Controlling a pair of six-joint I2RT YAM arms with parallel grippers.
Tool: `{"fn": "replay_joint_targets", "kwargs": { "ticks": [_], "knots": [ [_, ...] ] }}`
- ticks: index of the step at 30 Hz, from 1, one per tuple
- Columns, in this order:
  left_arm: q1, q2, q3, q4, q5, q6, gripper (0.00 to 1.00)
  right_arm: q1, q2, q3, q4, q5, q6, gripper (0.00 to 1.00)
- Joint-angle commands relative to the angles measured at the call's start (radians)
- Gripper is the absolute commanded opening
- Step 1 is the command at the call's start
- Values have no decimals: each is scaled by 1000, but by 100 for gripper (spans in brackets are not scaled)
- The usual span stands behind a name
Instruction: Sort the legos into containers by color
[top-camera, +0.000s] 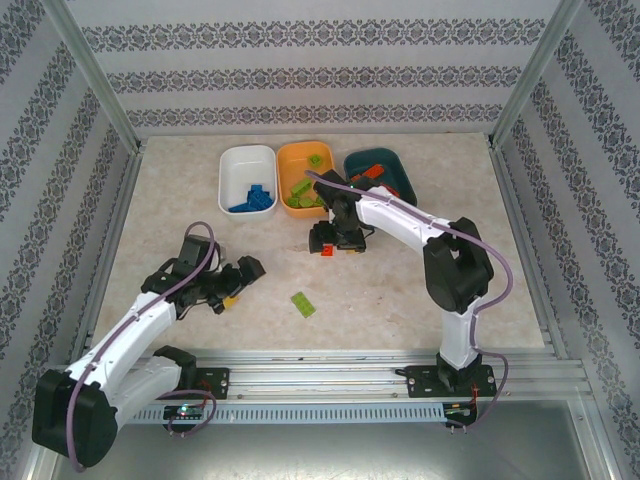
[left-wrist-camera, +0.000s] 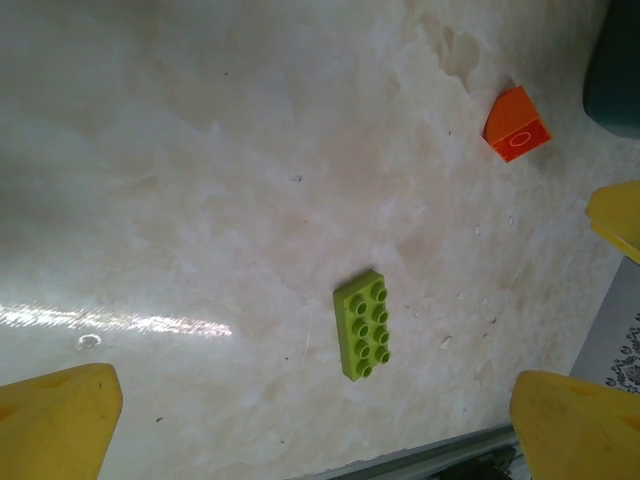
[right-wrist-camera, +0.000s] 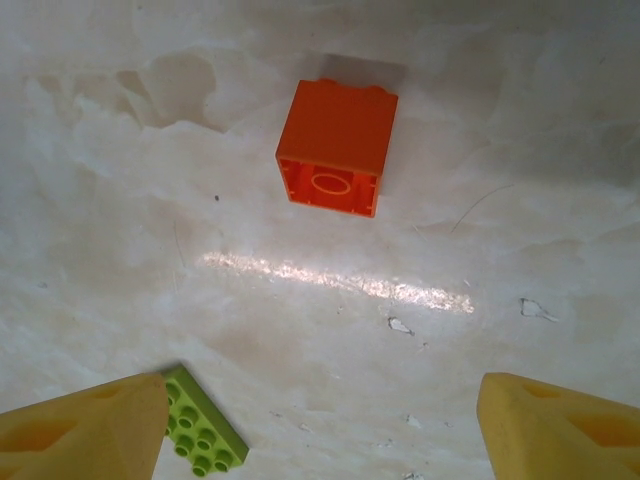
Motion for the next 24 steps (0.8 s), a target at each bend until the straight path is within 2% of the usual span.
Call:
{"fn": "replay_joint_targets", "kwargs": {
  "ticks": [1,14,24],
  "knots": [
    [22,-40,-11,-80,5,30,100,17,34,44,-43,34,20,81],
    [76,-58,9,-201,-23,89,100,27,115,103,-60,59,33,79],
    [91,-31,36,-231,-55,127,100,25,184,170,-75,69,27,66]
  ]
}}
